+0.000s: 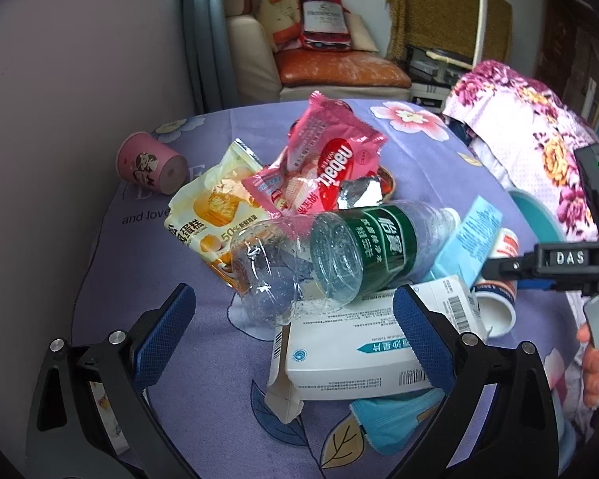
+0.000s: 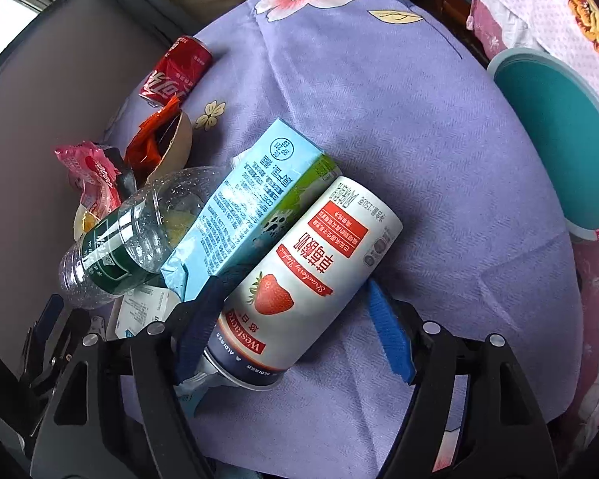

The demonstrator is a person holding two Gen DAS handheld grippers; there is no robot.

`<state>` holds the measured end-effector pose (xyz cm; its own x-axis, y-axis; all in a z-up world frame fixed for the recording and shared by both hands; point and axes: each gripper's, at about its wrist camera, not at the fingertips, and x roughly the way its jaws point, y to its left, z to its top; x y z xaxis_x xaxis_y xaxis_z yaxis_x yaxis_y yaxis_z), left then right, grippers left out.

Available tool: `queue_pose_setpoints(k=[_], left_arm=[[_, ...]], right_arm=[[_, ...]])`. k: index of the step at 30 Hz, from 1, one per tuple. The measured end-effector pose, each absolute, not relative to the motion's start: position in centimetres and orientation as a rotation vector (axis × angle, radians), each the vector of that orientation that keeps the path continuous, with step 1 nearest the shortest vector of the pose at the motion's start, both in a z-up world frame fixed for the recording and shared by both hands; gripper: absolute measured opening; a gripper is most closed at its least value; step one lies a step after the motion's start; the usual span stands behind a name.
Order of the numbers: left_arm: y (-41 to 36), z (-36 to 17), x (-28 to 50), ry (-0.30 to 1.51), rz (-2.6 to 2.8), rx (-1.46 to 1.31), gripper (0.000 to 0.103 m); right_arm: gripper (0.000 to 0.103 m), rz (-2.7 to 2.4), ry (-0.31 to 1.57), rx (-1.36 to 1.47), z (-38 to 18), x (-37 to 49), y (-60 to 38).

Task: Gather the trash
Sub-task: 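Grasp the white-red strawberry drink can with the right gripper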

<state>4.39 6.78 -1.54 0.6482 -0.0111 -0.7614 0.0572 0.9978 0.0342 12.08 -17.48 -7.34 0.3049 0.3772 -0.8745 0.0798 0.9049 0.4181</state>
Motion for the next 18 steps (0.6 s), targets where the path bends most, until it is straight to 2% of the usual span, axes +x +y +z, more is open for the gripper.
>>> queue_pose_setpoints(k=[4, 13, 15, 18], left_arm=[[7.1, -2.3, 3.9, 0.9, -0.061, 0.077, 0.099], [2.0, 0.1, 4.0, 0.898, -0.225, 0.127, 0.097], [-0.1, 0.6, 4.4, 0.9, -0.278, 0.162, 0.091], [-3.3, -0.1, 5.9, 0.948, -0.332, 0.224, 0.076]], right_arm=[[0.052, 0.198, 1.225, 0.365, -6.8, 11.7, -18.3], [0.049, 0.134, 1.183, 0.317, -6.5, 10.0, -22.8], [0.049, 0.129, 1.183, 0.343, -6.6, 9.8, -24.1], [0.049, 0.131, 1.184, 0.369, -6.7, 9.4, -25.5]])
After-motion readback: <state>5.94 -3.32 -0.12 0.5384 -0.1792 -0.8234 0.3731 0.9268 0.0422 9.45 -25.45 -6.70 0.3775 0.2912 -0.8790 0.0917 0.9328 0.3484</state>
